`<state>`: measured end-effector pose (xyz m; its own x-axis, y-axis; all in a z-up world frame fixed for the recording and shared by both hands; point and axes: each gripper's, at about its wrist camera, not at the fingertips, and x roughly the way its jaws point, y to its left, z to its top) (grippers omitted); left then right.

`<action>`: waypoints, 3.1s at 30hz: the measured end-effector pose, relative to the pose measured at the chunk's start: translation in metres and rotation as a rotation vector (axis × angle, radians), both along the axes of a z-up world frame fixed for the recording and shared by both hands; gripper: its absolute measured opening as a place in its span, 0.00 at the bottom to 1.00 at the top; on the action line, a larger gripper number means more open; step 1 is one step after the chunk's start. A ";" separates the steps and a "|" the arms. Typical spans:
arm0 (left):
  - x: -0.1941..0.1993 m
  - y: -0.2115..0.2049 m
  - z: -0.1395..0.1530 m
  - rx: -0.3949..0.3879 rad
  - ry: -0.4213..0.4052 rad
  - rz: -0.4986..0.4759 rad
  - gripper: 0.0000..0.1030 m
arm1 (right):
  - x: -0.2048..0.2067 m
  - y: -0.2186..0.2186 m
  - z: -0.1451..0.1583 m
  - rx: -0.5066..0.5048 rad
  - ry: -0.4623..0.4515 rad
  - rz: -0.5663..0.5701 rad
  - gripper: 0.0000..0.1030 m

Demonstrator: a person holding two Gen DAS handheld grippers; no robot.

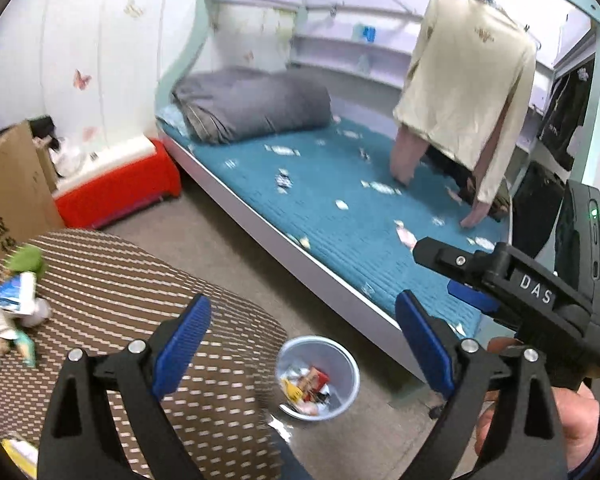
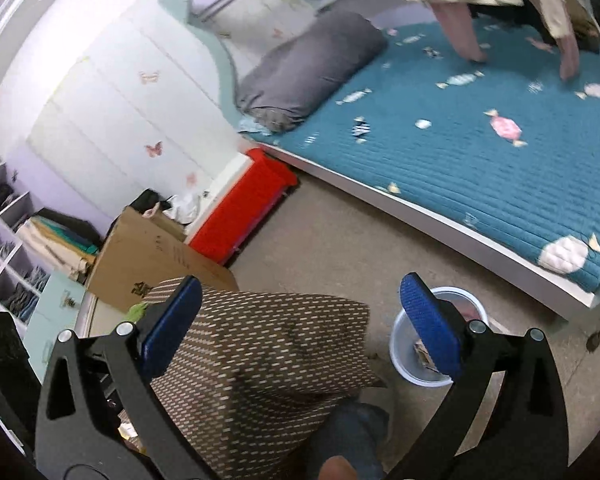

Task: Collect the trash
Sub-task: 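Carry the held trash to the blue bin and open the grippers over it, then move both tools back over the table toward the remaining trash, then grasp the red-white wrapper with the left gripper while the right holds the yellow carton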

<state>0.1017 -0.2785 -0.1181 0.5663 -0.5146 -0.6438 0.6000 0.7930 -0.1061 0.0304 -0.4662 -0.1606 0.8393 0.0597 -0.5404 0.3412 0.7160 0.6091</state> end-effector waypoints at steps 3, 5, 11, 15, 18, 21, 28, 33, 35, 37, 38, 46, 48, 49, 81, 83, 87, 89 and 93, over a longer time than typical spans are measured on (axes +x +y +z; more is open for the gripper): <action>-0.005 0.022 0.012 -0.004 -0.044 0.033 0.90 | 0.005 0.023 0.013 -0.026 -0.021 0.052 0.94; -0.008 0.043 0.020 -0.012 -0.062 0.062 0.91 | 0.009 0.042 0.022 -0.062 -0.030 0.084 0.94; -0.014 0.102 0.030 -0.022 -0.123 0.172 0.91 | 0.018 0.100 0.045 -0.213 -0.051 0.180 0.94; -0.019 0.147 0.033 -0.037 -0.160 0.253 0.91 | 0.026 0.148 0.054 -0.335 -0.069 0.294 0.94; -0.021 0.179 0.031 -0.024 -0.161 0.313 0.91 | 0.030 0.181 0.054 -0.391 -0.073 0.386 0.94; -0.025 0.214 0.029 -0.028 -0.157 0.383 0.91 | 0.036 0.210 0.052 -0.403 -0.082 0.494 0.94; -0.038 0.292 0.009 -0.011 -0.124 0.532 0.91 | 0.049 0.279 0.035 -0.460 -0.041 0.735 0.94; -0.042 0.343 -0.013 0.010 -0.064 0.612 0.91 | 0.052 0.324 0.012 -0.491 0.017 0.901 0.94; -0.044 0.359 -0.022 0.016 -0.043 0.640 0.91 | 0.055 0.340 0.002 -0.503 0.040 0.952 0.94; -0.045 0.370 -0.028 0.024 -0.029 0.660 0.91 | 0.058 0.347 -0.007 -0.496 0.060 0.987 0.94; -0.045 0.374 -0.030 0.025 -0.021 0.668 0.91 | 0.060 0.351 -0.012 -0.497 0.071 1.001 0.94; -0.041 0.382 -0.040 0.012 0.012 0.684 0.91 | 0.076 0.381 -0.038 -0.511 0.125 1.106 0.94; -0.038 0.382 -0.043 0.015 0.018 0.682 0.91 | 0.079 0.388 -0.044 -0.514 0.134 1.128 0.72; -0.036 0.382 -0.044 0.017 0.021 0.682 0.91 | 0.080 0.390 -0.047 -0.511 0.140 1.135 0.64; 0.137 0.346 -0.093 0.140 0.133 0.647 0.78 | 0.110 0.294 -0.034 -0.257 0.085 0.837 0.46; 0.143 0.345 -0.096 0.139 0.155 0.626 0.50 | 0.109 0.291 -0.032 -0.254 0.081 0.827 0.46; 0.137 0.344 -0.093 0.095 0.164 0.582 0.29 | 0.105 0.281 -0.028 -0.250 0.071 0.797 0.46; 0.126 0.346 -0.093 0.085 0.154 0.580 0.28 | 0.101 0.276 -0.026 -0.247 0.065 0.781 0.46; 0.096 0.352 -0.087 0.042 0.148 0.584 0.28 | 0.093 0.264 -0.021 -0.240 0.054 0.745 0.46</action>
